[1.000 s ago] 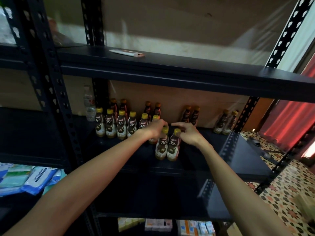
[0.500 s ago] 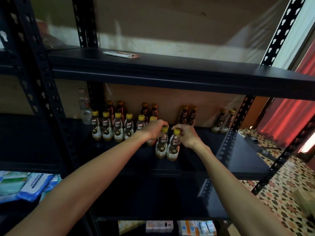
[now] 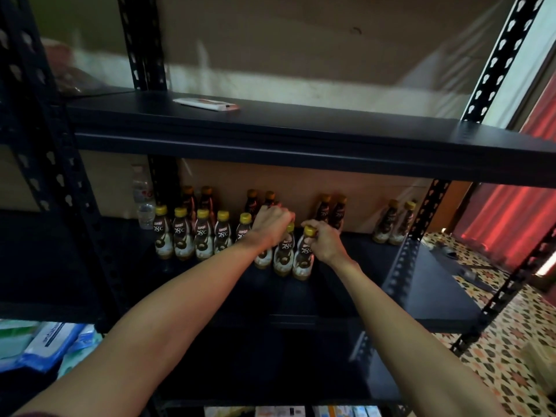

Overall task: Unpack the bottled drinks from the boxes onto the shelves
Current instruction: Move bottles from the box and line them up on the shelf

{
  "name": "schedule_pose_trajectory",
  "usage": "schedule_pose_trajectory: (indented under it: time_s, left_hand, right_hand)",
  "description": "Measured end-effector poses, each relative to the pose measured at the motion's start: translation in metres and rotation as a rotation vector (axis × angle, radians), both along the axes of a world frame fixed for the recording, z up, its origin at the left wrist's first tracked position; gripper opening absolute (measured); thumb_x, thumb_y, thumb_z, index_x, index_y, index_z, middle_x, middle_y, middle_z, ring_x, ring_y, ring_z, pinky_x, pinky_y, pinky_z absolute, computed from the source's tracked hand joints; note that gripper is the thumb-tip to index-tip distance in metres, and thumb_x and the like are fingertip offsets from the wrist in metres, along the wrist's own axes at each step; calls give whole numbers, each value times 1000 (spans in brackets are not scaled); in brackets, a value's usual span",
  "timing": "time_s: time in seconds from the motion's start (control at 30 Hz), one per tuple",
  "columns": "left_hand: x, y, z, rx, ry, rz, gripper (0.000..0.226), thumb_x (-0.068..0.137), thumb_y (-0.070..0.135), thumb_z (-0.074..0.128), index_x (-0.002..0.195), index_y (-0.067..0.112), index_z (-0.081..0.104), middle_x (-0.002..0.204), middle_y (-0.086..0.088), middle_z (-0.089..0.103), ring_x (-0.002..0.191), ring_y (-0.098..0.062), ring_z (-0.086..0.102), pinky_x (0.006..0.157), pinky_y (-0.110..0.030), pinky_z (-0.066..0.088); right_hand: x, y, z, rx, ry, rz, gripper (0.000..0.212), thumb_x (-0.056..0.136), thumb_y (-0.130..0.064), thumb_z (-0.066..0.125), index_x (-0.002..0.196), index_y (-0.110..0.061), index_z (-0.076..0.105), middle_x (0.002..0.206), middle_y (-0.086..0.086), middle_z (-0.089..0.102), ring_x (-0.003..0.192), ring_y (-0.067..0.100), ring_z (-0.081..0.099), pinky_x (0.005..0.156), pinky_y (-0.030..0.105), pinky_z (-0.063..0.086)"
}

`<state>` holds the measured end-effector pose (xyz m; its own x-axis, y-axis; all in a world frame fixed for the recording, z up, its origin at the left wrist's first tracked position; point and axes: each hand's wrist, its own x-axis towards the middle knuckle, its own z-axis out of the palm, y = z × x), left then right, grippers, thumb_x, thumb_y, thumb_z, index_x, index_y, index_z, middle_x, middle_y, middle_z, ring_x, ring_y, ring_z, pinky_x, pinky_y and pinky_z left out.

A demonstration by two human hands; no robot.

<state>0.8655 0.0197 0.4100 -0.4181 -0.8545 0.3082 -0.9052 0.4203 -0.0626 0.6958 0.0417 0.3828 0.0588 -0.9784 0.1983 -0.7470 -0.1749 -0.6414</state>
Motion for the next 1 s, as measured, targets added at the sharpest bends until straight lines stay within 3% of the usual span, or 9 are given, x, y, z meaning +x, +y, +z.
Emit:
schedule_pose_trajectory:
  time_s: [0.13,0.33,0.47,0.6,0.67,0.73,0.8,1.0]
  left_hand:
    - [-1,-9,0,33,-1,19,43,91,33,68,130,23,55,127,-2,60,120,-24,53,97,-40,38]
    - [-1,-12,-2,41,19,50,44,91,34,68,131,22,55,126,-2,62,119,-24,55,98,-41,40]
    - [-2,-9,-4,42,6,59,48,94,33,65,138,22,50,135,-3,57,128,-24,49,103,-42,34]
    - [-2,4,-15,12,6,81,62,96,32,59,151,19,34,151,-8,40,141,-27,32,112,-46,26]
    - [-1,15,-25,-42,84,87,66,96,30,59,153,18,29,153,-10,36,142,-27,28,114,-46,27]
    - [1,29,-37,-125,171,83,61,95,28,58,150,16,34,152,-12,36,142,-29,30,113,-47,31]
    - [1,44,-52,-196,252,84,55,94,26,58,146,16,42,150,-12,40,140,-31,35,111,-49,35]
    - [-4,100,-117,-84,302,37,49,101,32,42,147,16,41,154,-8,38,143,-26,32,114,-50,33]
  right_hand:
    - [2,-8,2,0,10,-7,45,90,0,67,130,-20,66,126,7,62,123,23,57,95,12,29]
    - [1,-16,1,-27,69,3,43,94,0,63,133,-17,63,132,10,61,128,23,53,71,-4,7]
    - [1,-17,3,-18,60,13,44,96,-1,60,136,-18,61,133,9,60,129,23,52,72,-2,5]
    - [-2,-10,0,-29,32,23,54,96,2,58,146,-17,52,138,10,57,132,22,50,72,-16,-2]
    - [-4,-5,-10,-73,-13,46,65,94,2,63,152,-17,42,148,10,48,140,23,43,98,-9,-2]
    - [-5,3,-24,-108,-84,34,71,94,-3,66,156,-21,35,157,7,38,146,24,36,122,22,17]
    - [-5,13,-45,-184,-142,-25,68,96,-9,63,156,-23,33,160,8,34,149,24,30,124,36,23]
    - [0,78,-101,-220,-133,-119,64,101,-19,56,158,-29,28,167,6,19,154,20,13,126,43,18]
